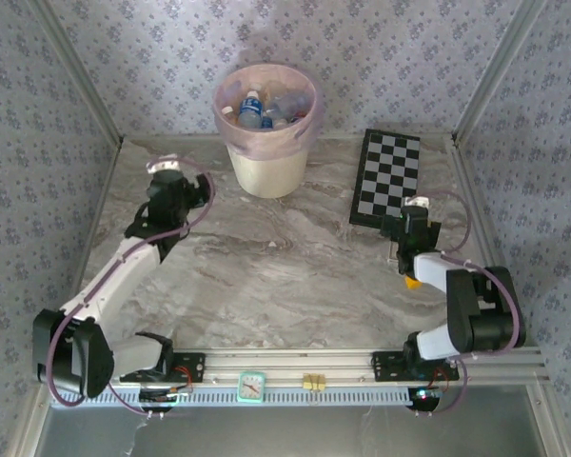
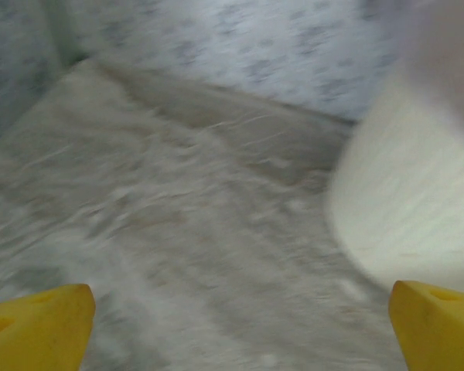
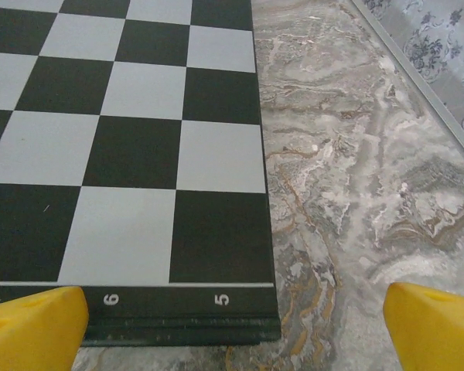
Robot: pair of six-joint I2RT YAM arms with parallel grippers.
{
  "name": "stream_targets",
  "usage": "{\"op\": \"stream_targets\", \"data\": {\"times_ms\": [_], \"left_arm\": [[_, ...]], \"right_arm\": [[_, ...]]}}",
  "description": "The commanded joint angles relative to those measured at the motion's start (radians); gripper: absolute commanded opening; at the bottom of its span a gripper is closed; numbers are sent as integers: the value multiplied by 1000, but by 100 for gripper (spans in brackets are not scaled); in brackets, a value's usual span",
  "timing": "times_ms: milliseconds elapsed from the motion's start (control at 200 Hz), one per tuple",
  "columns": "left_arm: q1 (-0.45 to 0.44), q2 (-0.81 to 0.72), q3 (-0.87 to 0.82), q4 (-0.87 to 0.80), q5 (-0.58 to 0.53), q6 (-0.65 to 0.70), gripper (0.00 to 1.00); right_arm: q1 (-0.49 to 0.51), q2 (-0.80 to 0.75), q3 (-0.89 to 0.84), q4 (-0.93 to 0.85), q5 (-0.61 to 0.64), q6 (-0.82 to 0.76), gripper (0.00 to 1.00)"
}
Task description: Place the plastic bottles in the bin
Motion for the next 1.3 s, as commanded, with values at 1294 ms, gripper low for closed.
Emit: {"op": "stream_targets", "data": {"times_ms": [1294], "left_arm": [[208, 361, -428, 943, 90, 356, 100]], "right_arm": [[-59, 64, -147, 422, -86, -64, 100]]}}
